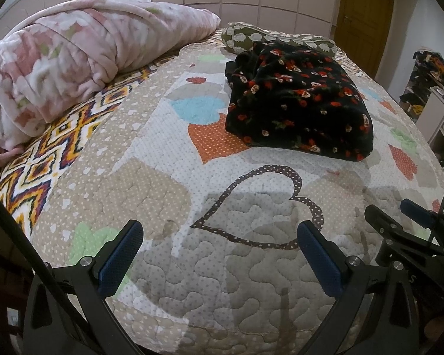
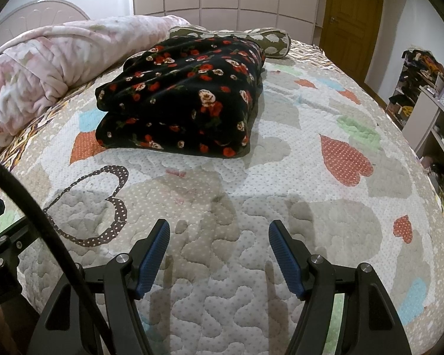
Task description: Fold large clothes
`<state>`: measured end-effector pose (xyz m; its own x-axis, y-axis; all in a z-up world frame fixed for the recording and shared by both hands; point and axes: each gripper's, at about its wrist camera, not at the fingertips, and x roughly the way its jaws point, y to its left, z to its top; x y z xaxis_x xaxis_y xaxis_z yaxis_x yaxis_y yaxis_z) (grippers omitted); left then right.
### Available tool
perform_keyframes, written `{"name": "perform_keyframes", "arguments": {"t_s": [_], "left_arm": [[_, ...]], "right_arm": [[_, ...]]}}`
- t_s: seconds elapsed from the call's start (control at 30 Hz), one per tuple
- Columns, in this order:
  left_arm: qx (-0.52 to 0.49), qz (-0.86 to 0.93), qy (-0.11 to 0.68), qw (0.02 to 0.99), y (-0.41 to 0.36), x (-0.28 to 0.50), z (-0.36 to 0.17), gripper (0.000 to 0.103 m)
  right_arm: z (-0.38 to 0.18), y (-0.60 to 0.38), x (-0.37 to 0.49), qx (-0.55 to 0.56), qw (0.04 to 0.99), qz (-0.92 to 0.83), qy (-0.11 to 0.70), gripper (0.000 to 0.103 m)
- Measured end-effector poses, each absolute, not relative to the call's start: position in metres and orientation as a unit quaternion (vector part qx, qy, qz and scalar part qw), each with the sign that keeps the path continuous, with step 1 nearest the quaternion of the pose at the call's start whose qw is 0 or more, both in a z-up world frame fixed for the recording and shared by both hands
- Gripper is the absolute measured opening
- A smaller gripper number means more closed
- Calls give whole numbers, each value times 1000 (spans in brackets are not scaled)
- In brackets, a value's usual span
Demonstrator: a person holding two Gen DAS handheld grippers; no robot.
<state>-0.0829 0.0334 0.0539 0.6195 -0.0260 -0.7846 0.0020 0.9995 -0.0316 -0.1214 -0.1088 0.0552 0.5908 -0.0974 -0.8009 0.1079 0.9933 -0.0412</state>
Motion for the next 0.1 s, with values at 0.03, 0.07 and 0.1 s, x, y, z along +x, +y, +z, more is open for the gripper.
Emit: {"name": "perform_keyframes", "arguments": {"t_s": [0.03,0.07,0.1], "left_arm": [[-14,-8,436,900,34,-83,54,103],[-14,-8,437,899,33,-83,54,103],[-13,-7,436,900,34,-83,54,103]], "right_arm": [[55,-109,-121,6,892,-57,449,74],[55,-109,-121,6,892,-57,448,74],[55,-109,-121,6,893,-57,447,74]]}}
